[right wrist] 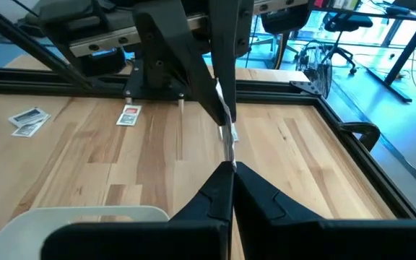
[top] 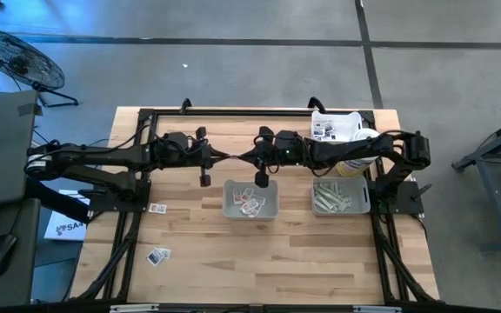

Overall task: Pick & Place First Aid Supplies
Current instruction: Put the blue pad into the white bin

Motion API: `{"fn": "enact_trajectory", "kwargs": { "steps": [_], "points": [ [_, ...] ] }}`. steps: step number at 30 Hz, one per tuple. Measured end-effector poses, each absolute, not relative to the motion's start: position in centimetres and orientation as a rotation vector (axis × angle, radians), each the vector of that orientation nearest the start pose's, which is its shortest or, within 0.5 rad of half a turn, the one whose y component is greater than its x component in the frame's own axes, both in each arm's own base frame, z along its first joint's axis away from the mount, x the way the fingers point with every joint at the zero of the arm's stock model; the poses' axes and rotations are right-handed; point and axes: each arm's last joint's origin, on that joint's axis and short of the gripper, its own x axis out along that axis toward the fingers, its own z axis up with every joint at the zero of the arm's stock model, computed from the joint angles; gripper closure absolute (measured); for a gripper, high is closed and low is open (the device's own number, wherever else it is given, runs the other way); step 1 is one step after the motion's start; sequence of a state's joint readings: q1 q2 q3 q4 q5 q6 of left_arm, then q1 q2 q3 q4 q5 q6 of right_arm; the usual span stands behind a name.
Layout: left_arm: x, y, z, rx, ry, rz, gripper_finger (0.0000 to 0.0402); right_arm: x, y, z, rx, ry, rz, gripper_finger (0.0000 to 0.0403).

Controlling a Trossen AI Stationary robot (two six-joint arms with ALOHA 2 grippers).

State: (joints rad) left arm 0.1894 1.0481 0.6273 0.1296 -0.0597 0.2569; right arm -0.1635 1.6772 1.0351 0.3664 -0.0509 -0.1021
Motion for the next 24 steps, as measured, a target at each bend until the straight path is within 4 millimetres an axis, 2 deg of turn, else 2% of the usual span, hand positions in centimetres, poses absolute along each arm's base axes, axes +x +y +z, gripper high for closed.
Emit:
{"fn": "enact_trajectory", "kwargs": {
  "steps": [7, 11, 14, 18, 21, 24],
  "points": [
    [22.3, 4.5, 25.4, 0.227, 0.376, 0.21, 0.0379, 36.8, -6.0, 24.1, -0.08, 0.287, -0.138, 0.0403],
    [21.6, 4.6, 25.4, 0.219, 0.418, 0.283, 0.0356, 35.6, -6.2, 24.8, -0.127, 0.367, -0.252, 0.0403],
    [20.9, 4.5, 25.3, 0.218, 0.472, 0.296, 0.0344, 33.8, -6.4, 26.3, -0.182, 0.435, -0.38, 0.0403],
    [20.1, 4.3, 25.0, 0.175, 0.535, 0.299, 0.0342, 30.4, -7.5, 28.1, -0.25, 0.582, -0.597, 0.0403],
    [20.0, 4.3, 24.8, 0.131, 0.548, 0.308, 0.0341, 27.6, -9.6, 28.9, -0.253, 0.669, -0.829, 0.0403],
    [20.0, 4.3, 24.8, 0.111, 0.538, 0.313, 0.0341, 25.2, -12.4, 28.9, -0.177, 0.745, -0.995, 0.0403]
  ]
}}
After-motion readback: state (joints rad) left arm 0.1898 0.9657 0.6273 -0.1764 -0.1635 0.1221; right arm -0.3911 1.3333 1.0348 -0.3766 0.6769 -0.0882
